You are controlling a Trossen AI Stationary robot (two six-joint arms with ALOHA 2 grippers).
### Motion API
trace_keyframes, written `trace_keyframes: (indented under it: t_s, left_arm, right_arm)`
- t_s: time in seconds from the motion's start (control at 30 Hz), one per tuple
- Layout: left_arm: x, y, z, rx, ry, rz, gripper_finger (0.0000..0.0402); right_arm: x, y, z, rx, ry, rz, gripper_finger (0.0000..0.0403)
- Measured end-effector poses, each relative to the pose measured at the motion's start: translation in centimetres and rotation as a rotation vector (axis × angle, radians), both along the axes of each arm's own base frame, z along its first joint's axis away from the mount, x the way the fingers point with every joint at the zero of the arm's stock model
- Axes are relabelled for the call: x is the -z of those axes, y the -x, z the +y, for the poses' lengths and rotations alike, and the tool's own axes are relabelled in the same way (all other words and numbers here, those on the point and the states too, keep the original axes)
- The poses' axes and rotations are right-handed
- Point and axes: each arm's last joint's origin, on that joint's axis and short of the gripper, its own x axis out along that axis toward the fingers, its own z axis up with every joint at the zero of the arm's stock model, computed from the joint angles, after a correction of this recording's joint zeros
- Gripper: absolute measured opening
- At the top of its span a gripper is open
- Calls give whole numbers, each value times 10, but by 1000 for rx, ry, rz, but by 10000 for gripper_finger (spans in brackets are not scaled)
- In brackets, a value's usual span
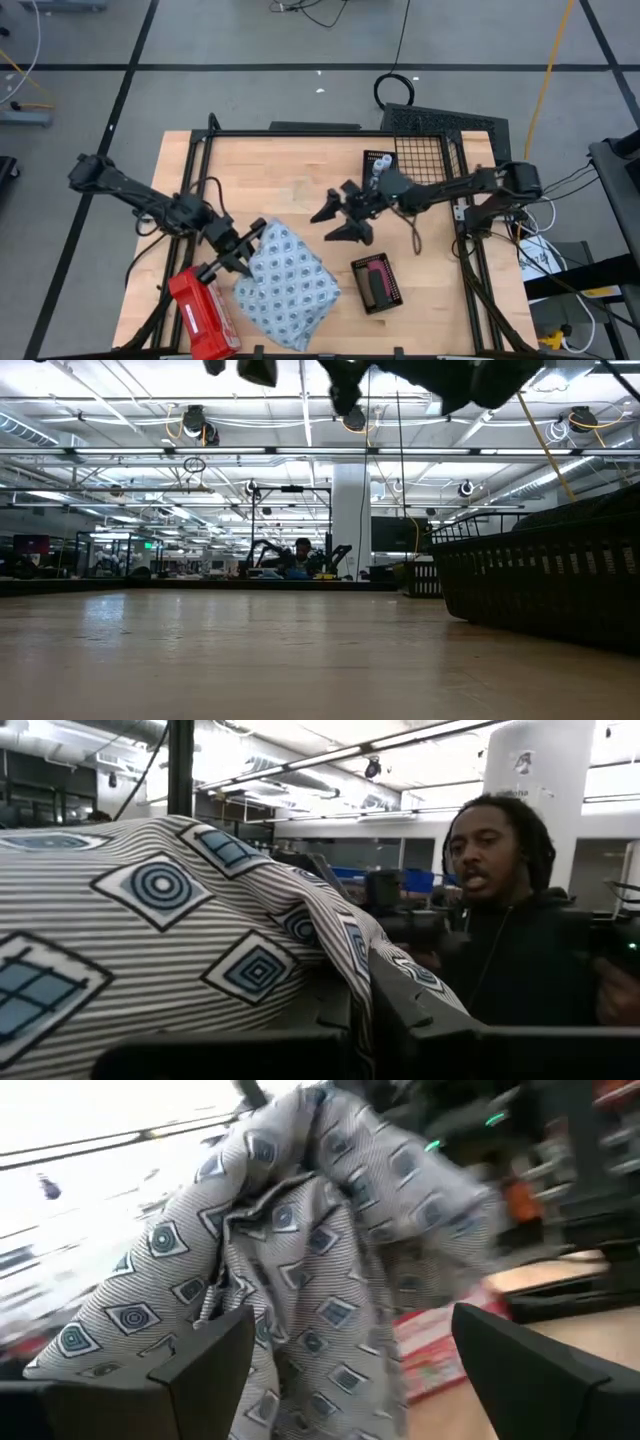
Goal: Pick & Place Medicine items
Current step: Put the gray patient gown into the black wire basket
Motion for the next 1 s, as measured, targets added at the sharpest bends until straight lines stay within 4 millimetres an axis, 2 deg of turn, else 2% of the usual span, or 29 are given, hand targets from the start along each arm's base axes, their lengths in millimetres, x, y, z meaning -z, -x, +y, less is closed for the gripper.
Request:
trace_keyframes:
  t_s: [0.13, 0.23, 0.4, 0.53, 0.67, 1.0]
  left_arm:
    - [-5, -9, -4, 22, -9, 13, 7]
    - [-8, -15, -6, 38, -24, 32, 7]
    - [-10, -21, -9, 35, -50, 66, 7]
    - [-9, -21, -9, 29, -57, 76, 11]
    - [-7, -23, -8, -8, -61, 94, 7]
    - [-1, -27, -4, -120, -64, 169, 7]
  right_arm:
    - [2, -25, 6, -173, -24, -32, 325]
    - [-5, -38, 13, -323, -43, -112, 325]
    - [-15, -46, 30, -531, -28, -165, 325]
    - [-20, -44, 46, -615, 4, -179, 325]
    - [-24, -42, 54, -609, -27, -141, 325]
    - [-27, -50, 61, -346, 67, 59, 325]
